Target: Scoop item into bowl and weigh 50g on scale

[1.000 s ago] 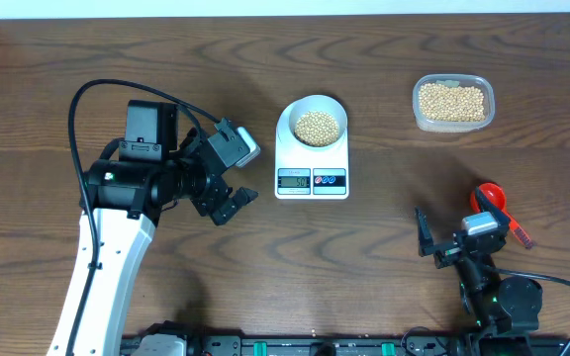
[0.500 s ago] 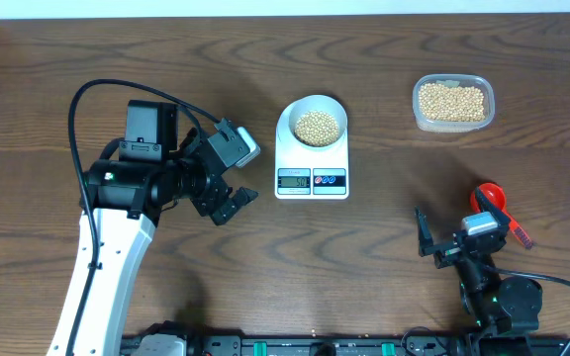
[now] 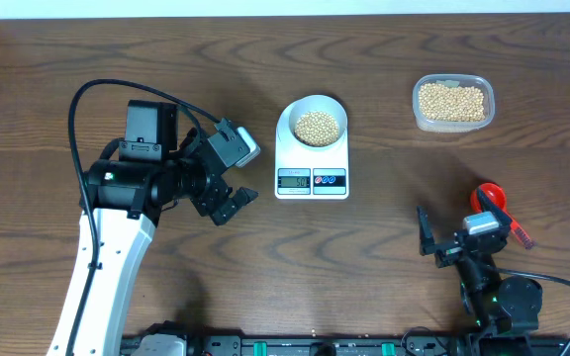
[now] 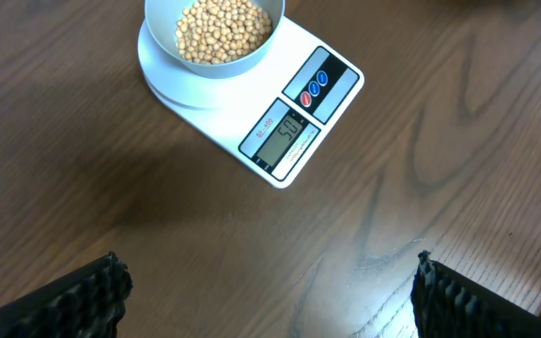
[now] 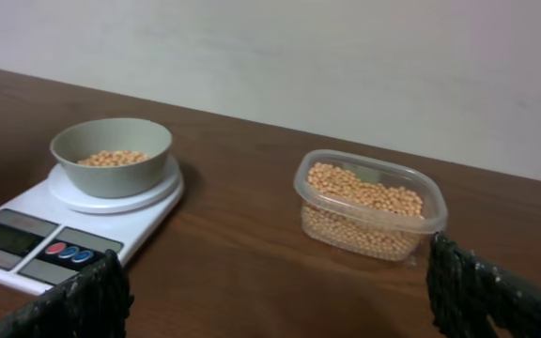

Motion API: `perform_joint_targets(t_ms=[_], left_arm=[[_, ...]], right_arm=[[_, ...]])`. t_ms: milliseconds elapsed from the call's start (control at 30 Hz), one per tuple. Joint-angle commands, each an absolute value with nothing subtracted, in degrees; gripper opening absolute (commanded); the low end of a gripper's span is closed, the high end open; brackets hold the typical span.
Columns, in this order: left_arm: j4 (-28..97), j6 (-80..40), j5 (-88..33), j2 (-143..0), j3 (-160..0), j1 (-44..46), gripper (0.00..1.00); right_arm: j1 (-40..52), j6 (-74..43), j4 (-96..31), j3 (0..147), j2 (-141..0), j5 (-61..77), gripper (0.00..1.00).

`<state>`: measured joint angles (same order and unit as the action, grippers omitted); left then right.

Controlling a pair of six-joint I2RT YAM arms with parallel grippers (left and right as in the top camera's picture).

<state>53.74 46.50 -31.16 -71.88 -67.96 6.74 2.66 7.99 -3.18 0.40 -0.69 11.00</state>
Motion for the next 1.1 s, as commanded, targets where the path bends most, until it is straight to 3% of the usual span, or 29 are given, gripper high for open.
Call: perform_joint_targets(t_ms=[0, 1067], left_arm=[[53.89, 46.24, -31.03, -71.09, -68.86, 6.44, 0.98], [53.89, 46.24, -31.03, -71.09, -68.86, 6.44, 0.98]], right_arm=[[3.09, 8.54, -3.79, 0.32, -0.25, 7.66, 0.99], [-1.08, 0.89, -4.21, 0.3, -0.27, -0.08, 0.99]])
